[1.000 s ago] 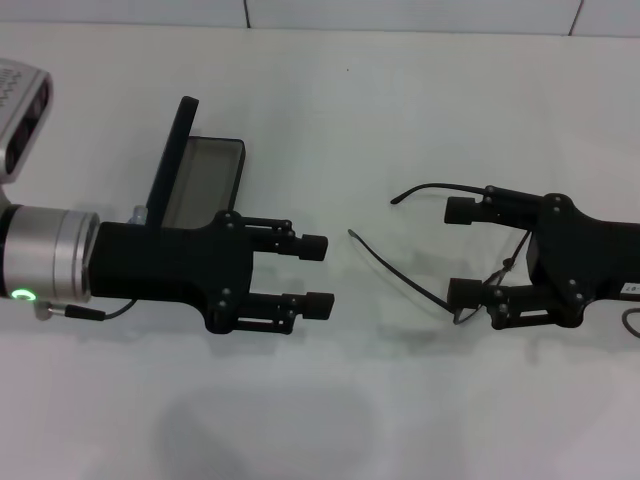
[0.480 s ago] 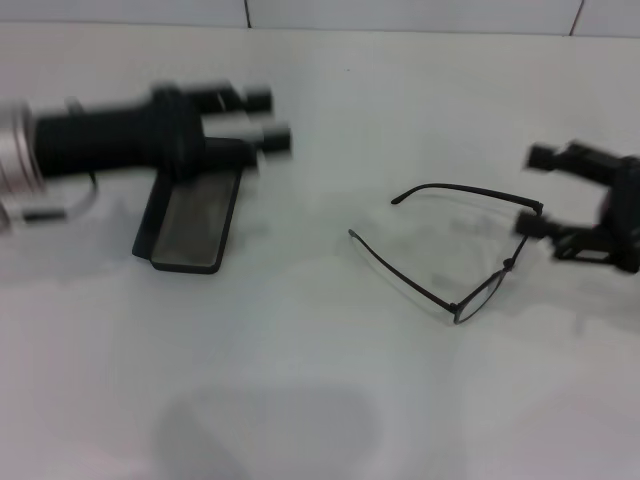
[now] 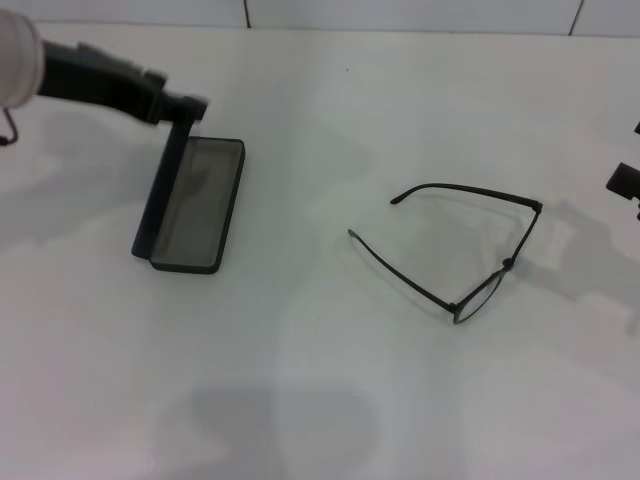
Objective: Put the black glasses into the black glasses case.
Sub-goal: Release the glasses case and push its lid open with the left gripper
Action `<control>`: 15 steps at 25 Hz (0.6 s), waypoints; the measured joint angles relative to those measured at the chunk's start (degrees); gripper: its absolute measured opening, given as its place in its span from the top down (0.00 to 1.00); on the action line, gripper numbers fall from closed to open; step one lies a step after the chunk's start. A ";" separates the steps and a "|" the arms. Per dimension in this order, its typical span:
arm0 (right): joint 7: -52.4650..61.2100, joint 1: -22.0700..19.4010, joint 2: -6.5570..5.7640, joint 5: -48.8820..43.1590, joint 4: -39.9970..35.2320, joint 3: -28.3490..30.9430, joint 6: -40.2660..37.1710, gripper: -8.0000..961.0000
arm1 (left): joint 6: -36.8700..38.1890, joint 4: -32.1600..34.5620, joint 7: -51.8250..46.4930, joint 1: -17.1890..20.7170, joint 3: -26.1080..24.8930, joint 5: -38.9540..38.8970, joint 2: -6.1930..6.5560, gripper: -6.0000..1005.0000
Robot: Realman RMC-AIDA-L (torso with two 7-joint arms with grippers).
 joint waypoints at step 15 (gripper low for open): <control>-1.57 0.78 0.17 -0.07 0.41 -0.15 1.07 0.09 | -3.32 -3.56 -17.03 -4.54 12.74 15.46 -0.10 0.40</control>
